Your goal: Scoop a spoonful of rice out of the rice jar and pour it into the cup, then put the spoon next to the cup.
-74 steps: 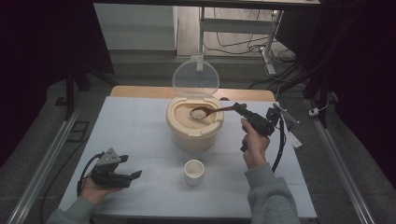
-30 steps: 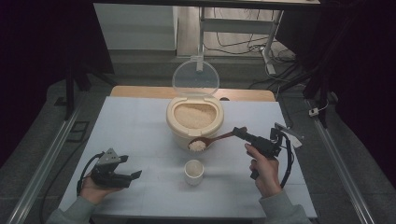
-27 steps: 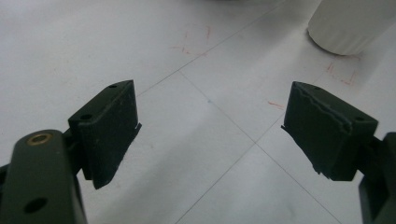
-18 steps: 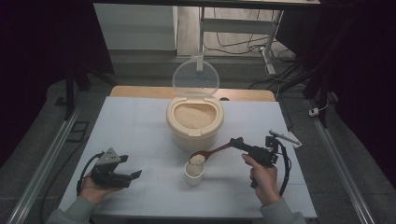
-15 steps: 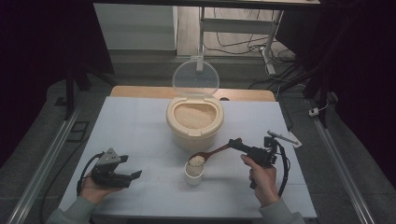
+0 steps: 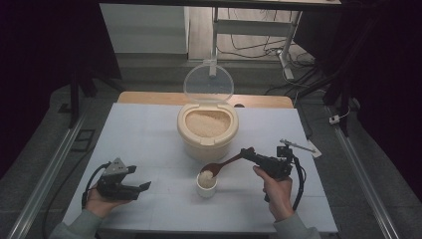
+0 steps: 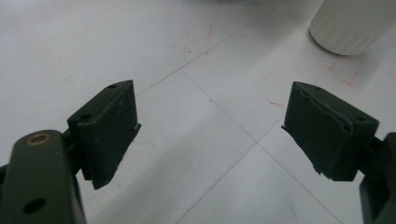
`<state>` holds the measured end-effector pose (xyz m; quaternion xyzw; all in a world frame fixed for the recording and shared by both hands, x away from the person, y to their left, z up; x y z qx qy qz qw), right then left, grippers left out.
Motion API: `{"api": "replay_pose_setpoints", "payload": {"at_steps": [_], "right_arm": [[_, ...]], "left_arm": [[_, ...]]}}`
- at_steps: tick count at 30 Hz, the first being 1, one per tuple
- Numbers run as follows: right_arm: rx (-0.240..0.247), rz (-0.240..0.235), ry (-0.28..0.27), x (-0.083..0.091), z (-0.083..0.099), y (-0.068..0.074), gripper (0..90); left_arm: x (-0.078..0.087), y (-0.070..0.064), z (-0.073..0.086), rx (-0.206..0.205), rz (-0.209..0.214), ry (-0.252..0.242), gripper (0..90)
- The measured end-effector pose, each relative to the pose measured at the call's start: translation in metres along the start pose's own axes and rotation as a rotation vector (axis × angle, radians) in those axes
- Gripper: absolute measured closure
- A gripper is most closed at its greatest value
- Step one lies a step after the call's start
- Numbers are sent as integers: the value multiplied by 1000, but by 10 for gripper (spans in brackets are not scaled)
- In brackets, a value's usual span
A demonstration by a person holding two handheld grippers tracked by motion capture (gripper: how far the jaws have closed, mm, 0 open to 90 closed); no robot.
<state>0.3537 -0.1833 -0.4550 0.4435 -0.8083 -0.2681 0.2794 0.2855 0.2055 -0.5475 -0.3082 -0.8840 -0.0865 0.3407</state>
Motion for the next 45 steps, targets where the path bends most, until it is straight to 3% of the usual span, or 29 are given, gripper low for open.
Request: {"api": "replay_pose_setpoints", "payload": {"at_steps": [5,10,22,25,28,31,36,40,45], "right_arm": [[145,6,-9,2,-3,14,827],[232,12,-5,2,-2,22,827],[317,-8,-18,15,-2,28,827],[343,-19,-6,23,-7,30,827],[382,0,2,34,-15,31,827],[391,0,17,43,-21,33,827],[417,5,85,56,-26,36,827],[395,-2,222,57,-20,28,826],[384,-11,389,42,-5,22,826]], "left_arm": [[-1,0,0,-4,-1,5,172],[-1,0,0,-3,-4,5,173],[-1,0,1,-3,-6,6,173],[-1,1,1,-2,-7,7,173],[-1,1,1,-3,-8,8,173],[0,0,1,-4,-7,6,173],[-1,1,0,-2,-7,3,174],[-2,1,0,-7,-6,8,173],[-2,0,0,-8,-5,8,173]]}}
Point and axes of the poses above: each handheld gripper's, and its own axes: x roughly backward along the jaws, z roughly out of its underside, y roughly to its left, the point moved 6 cm from there along -x, roughly forward along the jaws, and after that the axes turned 4 degrees about -z, right-handed, at the moved point
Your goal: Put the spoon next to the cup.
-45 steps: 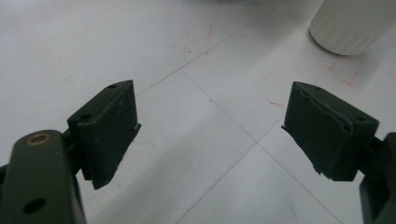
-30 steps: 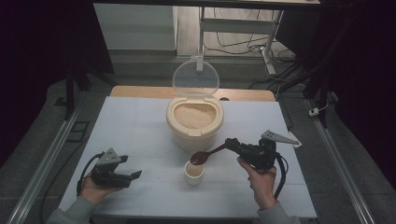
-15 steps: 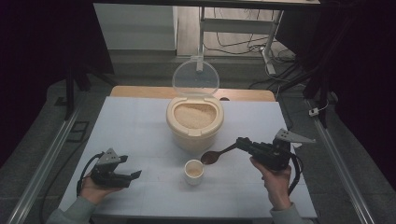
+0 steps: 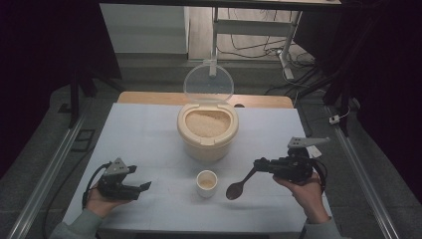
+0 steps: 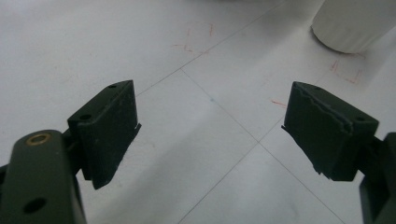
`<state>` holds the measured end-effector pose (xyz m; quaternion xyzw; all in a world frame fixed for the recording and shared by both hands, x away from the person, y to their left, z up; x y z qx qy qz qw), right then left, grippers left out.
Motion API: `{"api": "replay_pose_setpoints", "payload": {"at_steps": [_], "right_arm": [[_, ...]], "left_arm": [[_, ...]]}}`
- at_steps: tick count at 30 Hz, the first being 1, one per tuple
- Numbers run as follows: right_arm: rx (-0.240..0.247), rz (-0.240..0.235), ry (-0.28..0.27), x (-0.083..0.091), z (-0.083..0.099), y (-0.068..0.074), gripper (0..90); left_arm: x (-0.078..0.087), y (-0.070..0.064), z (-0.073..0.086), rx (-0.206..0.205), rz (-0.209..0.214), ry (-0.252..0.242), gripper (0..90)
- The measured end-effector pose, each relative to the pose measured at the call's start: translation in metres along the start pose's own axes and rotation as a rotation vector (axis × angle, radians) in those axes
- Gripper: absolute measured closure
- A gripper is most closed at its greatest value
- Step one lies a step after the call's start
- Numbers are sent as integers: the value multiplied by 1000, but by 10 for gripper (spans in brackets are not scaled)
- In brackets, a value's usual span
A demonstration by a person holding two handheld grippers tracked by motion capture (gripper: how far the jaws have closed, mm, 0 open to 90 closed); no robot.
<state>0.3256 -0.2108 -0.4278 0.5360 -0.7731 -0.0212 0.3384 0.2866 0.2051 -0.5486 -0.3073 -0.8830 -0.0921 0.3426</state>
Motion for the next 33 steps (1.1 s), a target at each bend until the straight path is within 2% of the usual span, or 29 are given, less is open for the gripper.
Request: {"api": "replay_pose_setpoints", "payload": {"at_steps": [4,10,15,19,23,29,33], "right_arm": [[9,-37,103,-17,1,1,826],[22,-8,202,-41,-2,-10,823],[-4,-20,180,-53,-6,-23,808],[-9,23,189,-63,-6,-37,768],[-6,66,172,-73,-3,-51,724],[-16,173,157,-88,13,-78,628],[-35,213,143,-95,22,-91,586]], "left_arm": [[0,0,0,1,-1,0,173],[0,0,0,-2,2,1,173],[-1,0,1,-1,3,4,173],[0,-1,1,-3,3,3,173],[-1,0,1,-1,2,5,173],[-1,-1,1,-5,1,7,173],[-2,-1,1,-3,1,10,172]]}}
Point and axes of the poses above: each handheld gripper's, and its own axes: x roughly backward along the jaws, z roughly out of its underside, y roughly to its left, the point moved 6 cm from there along -x, roughly forward along the jaws, and after that the axes turned 4 degrees about -z, right-handed, at the moved point
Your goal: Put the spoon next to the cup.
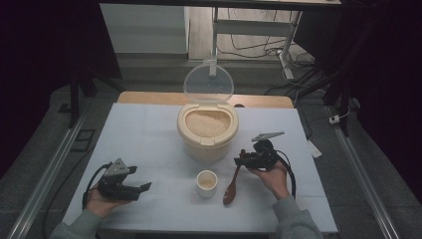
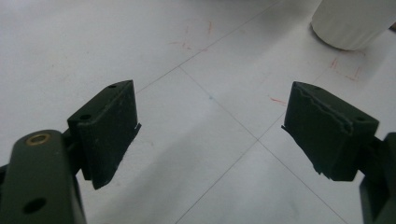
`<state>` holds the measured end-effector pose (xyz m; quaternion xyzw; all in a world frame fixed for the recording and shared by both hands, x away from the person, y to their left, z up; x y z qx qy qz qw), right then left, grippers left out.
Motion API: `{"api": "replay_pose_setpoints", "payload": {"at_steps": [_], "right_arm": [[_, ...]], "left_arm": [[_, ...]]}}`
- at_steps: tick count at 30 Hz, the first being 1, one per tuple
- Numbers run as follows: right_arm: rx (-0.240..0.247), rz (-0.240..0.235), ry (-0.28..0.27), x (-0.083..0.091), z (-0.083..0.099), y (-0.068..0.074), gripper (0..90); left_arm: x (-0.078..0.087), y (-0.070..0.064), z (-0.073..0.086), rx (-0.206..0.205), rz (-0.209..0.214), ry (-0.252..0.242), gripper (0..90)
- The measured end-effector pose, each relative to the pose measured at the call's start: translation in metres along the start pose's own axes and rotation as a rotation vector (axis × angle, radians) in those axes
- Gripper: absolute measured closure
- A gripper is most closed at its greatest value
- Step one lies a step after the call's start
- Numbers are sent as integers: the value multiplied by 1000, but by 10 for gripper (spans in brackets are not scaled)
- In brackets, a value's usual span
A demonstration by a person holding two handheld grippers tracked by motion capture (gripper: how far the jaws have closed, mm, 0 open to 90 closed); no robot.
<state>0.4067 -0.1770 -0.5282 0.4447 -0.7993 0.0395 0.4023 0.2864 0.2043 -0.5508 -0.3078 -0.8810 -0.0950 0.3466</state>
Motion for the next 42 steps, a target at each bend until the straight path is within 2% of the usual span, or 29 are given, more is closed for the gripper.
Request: {"api": "replay_pose_setpoints", "payload": {"at_steps": [7,11,14,17,20,21,24,26,31,36,42], "right_arm": [[-5,114,37,-14,9,-9,504],[8,186,49,-17,11,-11,442],[-2,215,34,-16,12,-13,386],[-12,236,-25,-4,10,-14,372],[0,226,-97,13,10,-11,385],[18,218,-124,19,10,-8,386],[89,212,-150,37,18,1,396],[119,189,-175,46,23,6,400],[193,161,-192,62,38,15,409],[229,150,-199,73,52,17,406],[236,123,-228,87,65,15,402]], "left_arm": [[-1,0,2,-2,3,10,172],[-2,0,2,-3,3,13,172],[-2,0,2,-3,1,14,171],[-2,0,2,0,0,11,172],[-1,2,3,9,-5,8,171],[-1,2,3,12,-5,7,170],[-1,3,3,18,-8,4,170],[-1,3,3,21,-9,5,166],[-1,3,3,34,-11,2,156],[1,4,3,39,-14,-6,152],[2,2,5,32,-15,-13,149]]}}
Point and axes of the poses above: each handheld gripper's, and its own axes: x roughly backward along the jaws, z roughly out of its underside, y roughly to its left, the point moved 6 cm from there along -x, roughly forward along the jaws, and after that the axes turned 4 degrees about -z, right-handed, at the moved point
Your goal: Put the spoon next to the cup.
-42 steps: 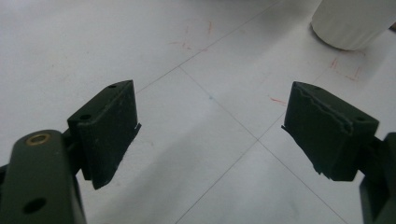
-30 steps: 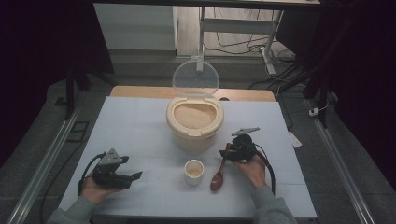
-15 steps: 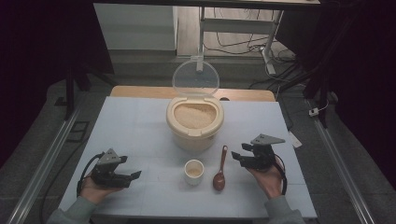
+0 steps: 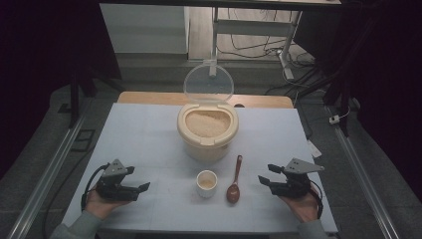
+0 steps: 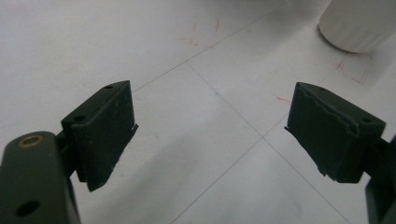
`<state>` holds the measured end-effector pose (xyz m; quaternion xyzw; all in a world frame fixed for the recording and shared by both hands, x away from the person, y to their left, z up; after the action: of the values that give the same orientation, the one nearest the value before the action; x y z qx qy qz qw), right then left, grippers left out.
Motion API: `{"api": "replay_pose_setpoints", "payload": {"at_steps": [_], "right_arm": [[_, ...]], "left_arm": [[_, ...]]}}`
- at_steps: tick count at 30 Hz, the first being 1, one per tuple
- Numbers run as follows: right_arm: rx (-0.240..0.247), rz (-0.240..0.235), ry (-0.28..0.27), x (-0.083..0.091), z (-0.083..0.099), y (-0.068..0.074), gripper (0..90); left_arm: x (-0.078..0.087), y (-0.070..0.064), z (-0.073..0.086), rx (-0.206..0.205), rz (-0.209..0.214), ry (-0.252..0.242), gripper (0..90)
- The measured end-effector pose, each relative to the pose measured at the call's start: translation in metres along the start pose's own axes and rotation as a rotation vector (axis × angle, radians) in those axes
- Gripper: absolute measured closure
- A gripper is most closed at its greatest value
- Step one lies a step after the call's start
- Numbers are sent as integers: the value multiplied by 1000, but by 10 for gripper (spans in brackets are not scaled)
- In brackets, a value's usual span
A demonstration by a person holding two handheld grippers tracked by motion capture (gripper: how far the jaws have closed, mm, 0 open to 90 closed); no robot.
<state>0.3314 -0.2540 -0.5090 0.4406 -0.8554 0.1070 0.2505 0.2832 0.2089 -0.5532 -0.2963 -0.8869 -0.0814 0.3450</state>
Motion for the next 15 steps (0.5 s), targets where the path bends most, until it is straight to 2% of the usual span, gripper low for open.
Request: {"api": "replay_pose_setpoints", "payload": {"at_steps": [5,15], "right_arm": [[3,9,-31,13,10,-2,396],[26,23,0,12,18,-2,381]], "left_arm": [[2,-1,3,-5,1,-6,148],[3,-2,2,-23,-2,-22,145]]}}
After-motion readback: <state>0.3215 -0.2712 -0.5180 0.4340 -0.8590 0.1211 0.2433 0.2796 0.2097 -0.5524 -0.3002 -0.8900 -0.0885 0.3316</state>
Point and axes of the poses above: each handheld gripper's, and its own axes: x roughly backward along the jaws, z roughly out of its underside, y roughly to its left, the point moved 6 cm from there along -x, roughly forward along the jaws, and after that the axes turned 4 degrees about -z, right-handed, at the moved point
